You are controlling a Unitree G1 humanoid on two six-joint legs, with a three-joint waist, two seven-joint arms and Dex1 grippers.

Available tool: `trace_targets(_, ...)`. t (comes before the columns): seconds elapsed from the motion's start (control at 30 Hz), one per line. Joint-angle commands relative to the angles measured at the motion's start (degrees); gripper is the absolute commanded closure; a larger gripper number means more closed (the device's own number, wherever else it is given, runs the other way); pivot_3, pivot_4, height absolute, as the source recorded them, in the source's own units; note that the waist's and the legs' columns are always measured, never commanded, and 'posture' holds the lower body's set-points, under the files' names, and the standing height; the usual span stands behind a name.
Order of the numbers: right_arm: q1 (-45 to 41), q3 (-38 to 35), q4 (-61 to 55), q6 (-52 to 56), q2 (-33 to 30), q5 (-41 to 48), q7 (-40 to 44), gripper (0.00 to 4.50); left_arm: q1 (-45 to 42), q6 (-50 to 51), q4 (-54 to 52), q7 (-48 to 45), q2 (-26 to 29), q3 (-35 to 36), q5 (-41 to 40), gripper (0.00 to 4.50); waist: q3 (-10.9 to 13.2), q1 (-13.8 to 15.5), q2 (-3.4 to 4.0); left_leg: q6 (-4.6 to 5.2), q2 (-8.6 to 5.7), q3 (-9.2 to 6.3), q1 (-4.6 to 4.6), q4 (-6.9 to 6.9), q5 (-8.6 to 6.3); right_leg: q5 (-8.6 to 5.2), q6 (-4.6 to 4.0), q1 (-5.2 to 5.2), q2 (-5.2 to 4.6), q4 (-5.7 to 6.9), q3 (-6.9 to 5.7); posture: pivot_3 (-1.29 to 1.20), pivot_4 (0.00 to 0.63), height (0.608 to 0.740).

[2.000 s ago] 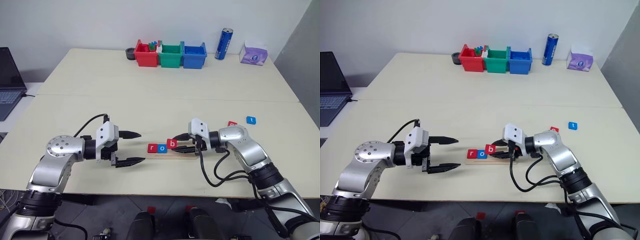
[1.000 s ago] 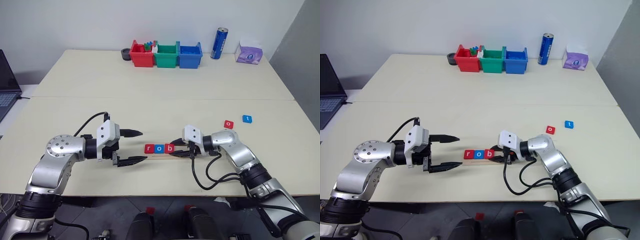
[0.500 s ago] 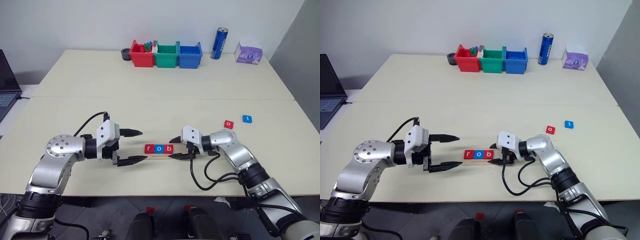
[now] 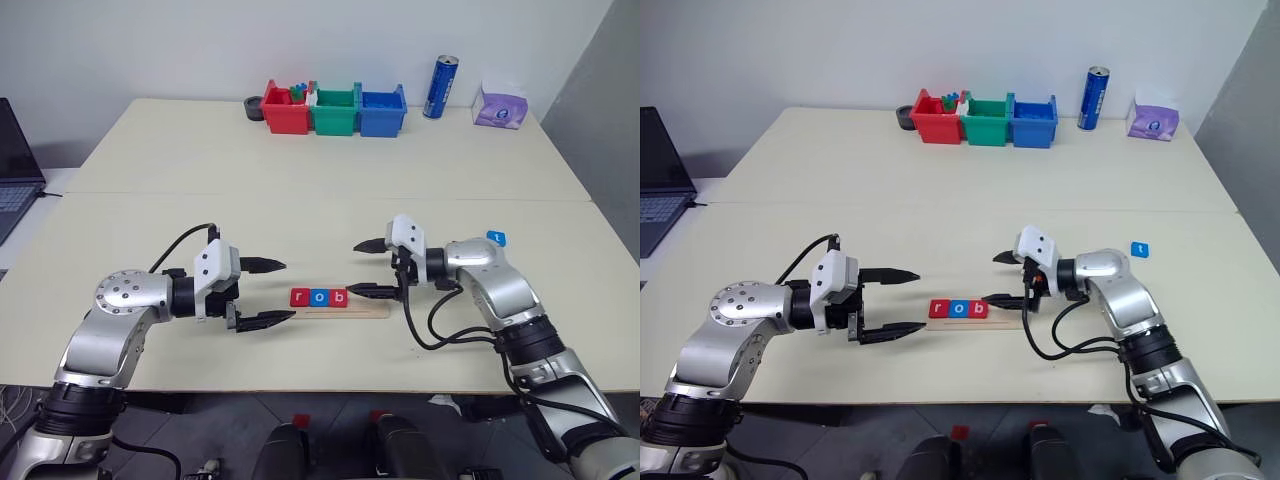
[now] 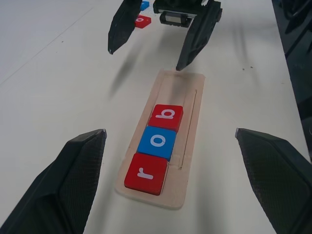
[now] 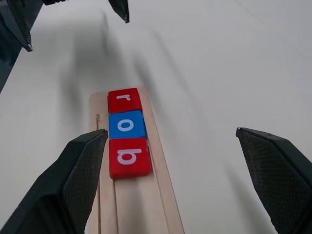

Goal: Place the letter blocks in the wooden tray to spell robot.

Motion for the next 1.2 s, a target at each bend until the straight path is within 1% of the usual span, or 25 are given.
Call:
trace_targets(0.03,2.52,-0.1,-4.19,-0.32,0.65,0.73,-2.08,0.02,-1.11,-0.23,-1.06,0.34,-0.29,-0.32,-0.4,0.0,0.0,0.0,0.0,0.0,0.0,0.0,0.0,0.0,0.0,0.0,0.0,0.0,0.0,0.0,0.01,0.0,0.15,0.74)
trace_targets(0.07,3.44,0.27,-4.87,-0.56,0.93,0.63,-2.46,0.02,-1.37,-0.17,-0.96,0.32,-0.37,-0.46,-0.39,0.0,0.0,-0.01,0.0,0.0,0.0,0.0,0.0,0.0,0.0,0.0,0.0,0.0,0.0,0.0,0.01,0.0,0.15,0.74)
trace_targets(0.1,4.39,0.76,-5.69,-0.53,1.2,0.73,-2.51,0.37,-1.6,-0.05,-0.97,0.31,-0.45,-0.6,-0.41,0.0,0.0,-0.01,0.0,0.0,0.0,0.0,0.0,0.0,0.0,0.0,0.0,0.0,0.01,0.0,0.02,0.0,0.15,0.74)
trace_targets(0.13,5.11,1.25,-6.43,-0.33,1.46,0.91,-2.51,0.57,-1.77,0.03,-0.93,0.22,-0.44,-0.65,-0.47,0.0,0.0,-0.01,0.0,0.0,-0.01,0.01,0.0,0.0,0.0,0.0,0.0,0.0,0.01,0.01,0.02,0.0,0.15,0.74)
trace_targets(0.17,5.8,1.77,-7.12,-0.22,1.77,0.94,-2.67,0.86,-1.86,0.12,-0.95,0.14,-0.39,-0.69,-0.54,0.0,0.0,-0.01,0.0,0.0,-0.01,0.01,0.0,0.0,0.0,0.0,0.0,0.0,0.01,0.01,0.01,0.0,0.15,0.74)
trace_targets(0.23,6.92,2.73,-8.19,-0.16,2.21,0.96,-2.77,1.51,-1.89,0.18,-0.99,0.02,-0.27,-0.79,-0.59,0.0,0.0,-0.06,0.0,0.0,-0.01,0.01,0.0,0.0,0.0,0.0,0.0,0.0,0.01,0.01,0.01,0.0,0.15,0.74)
trace_targets(0.3,7.77,3.69,-9.04,-0.11,2.55,0.98,-2.56,2.4,-1.77,0.23,-1.13,-0.04,-0.2,-0.86,-0.62,0.0,0.0,-0.06,0.0,0.0,-0.01,0.0,0.01,0.0,0.0,0.0,0.0,0.0,0.03,0.02,0.0,0.0,0.15,0.74)
trace_targets(0.33,8.1,4.11,-9.37,-0.13,2.64,0.99,-2.48,2.65,-1.68,0.31,-1.34,-0.02,-0.19,-0.89,-0.65,0.0,0.0,-0.05,0.0,0.0,-0.01,0.0,0.01,0.0,0.0,0.0,0.0,0.0,0.03,0.02,0.0,0.0,0.15,0.74)
trace_targets(0.43,8.97,5.18,-10.06,-0.43,2.88,0.68,-2.74,3.69,-1.53,0.55,-1.76,0.09,-0.16,-0.84,-0.73,0.0,0.0,-0.03,0.0,0.0,-0.01,0.0,0.01,0.0,0.0,0.0,0.0,0.0,0.03,0.01,-0.01,0.0,0.15,0.74)
trace_targets(0.47,9.18,5.6,-10.1,-0.64,2.9,0.4,-2.72,4.14,-1.58,0.53,-1.65,0.08,-0.15,-0.8,-0.7,0.0,0.0,-0.03,0.0,0.0,-0.01,-0.01,0.01,0.0,0.0,0.0,0.01,0.0,0.03,0.01,-0.01,0.0,0.15,0.74)
trace_targets(0.5,9.34,6.13,-10.07,-1.18,2.76,-0.1,-2.63,4.45,-1.61,0.52,-1.57,0.07,-0.15,-0.77,-0.66,0.0,0.0,-0.03,0.0,0.0,-0.01,0.0,0.01,0.0,0.0,0.0,0.01,0.0,0.03,0.01,-0.01,0.0,0.15,0.74)
trace_targets(0.7,9.48,7.76,-9.13,-2.55,2.6,-1.15,-2.57,4.45,-1.21,0.77,-2.1,0.4,-0.16,-0.5,-0.69,0.0,0.0,-0.03,0.0,0.0,-0.01,0.0,0.01,0.0,0.0,0.0,0.01,0.0,0.03,0.01,-0.01,0.0,0.15,0.74)
trace_targets(1.2,7.62,9.01,-3.3,-7.17,4.22,-4.72,-5.3,4.45,-0.88,1.01,-2.75,1.0,-0.07,-0.66,-0.78,0.0,0.0,-0.02,0.0,0.0,-0.01,0.01,0.01,0.0,0.0,0.0,0.0,0.0,0.03,0.01,0.0,0.0,0.15,0.74)
